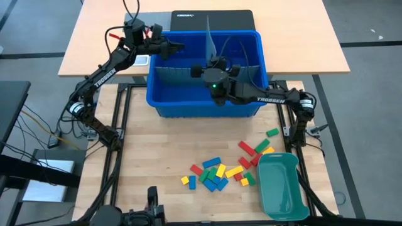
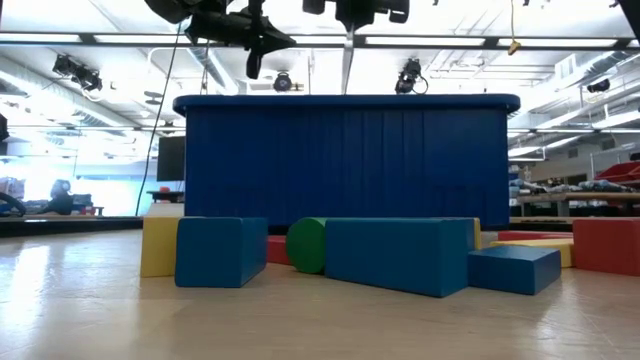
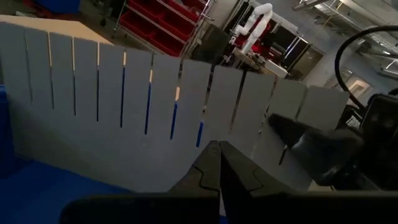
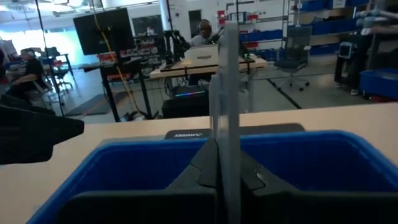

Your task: Sort Items/Unsort Items

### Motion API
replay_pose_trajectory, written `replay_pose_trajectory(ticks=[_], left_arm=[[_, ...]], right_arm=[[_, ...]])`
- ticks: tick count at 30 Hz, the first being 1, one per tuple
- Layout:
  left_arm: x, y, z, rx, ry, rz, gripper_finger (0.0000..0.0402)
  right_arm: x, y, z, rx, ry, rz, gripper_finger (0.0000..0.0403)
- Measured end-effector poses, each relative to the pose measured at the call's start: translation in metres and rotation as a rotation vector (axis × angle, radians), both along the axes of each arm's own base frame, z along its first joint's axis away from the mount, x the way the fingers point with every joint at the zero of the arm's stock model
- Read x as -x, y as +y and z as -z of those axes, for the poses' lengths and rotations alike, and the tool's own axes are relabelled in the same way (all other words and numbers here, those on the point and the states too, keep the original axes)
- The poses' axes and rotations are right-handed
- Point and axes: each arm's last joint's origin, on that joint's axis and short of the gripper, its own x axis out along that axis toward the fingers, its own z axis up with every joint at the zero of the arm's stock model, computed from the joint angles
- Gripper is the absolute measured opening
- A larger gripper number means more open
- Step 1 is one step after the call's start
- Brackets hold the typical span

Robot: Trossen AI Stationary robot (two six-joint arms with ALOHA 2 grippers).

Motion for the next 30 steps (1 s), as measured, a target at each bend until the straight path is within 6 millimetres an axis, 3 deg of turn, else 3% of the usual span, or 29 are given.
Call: replay_pose_trajectory(ticks=[9, 15, 25, 30], left_arm=[[0.0, 0.0, 0.0, 0.0, 0.0, 0.0, 0.0005], [0.0, 0.0, 0.0, 0.0, 0.0, -0.001, 0.0005], [0.0, 0.0, 0.0, 0.005, 0.0, -0.002, 0.0005], [0.0, 0.0, 0.0, 0.006, 0.0, -0.002, 0.0005]], right_arm=[[-0.004, 0.013, 0.026, -0.002, 0.017, 0.018, 0.0], [-0.005, 0.018, 0.023, 0.017, 0.044, 0.055, 0.0], [-0.005, 0.01, 0.02, 0.02, 0.067, 0.043, 0.0], [-0.006, 0.014, 0.032, 0.011, 0.056, 0.022, 0.0004]])
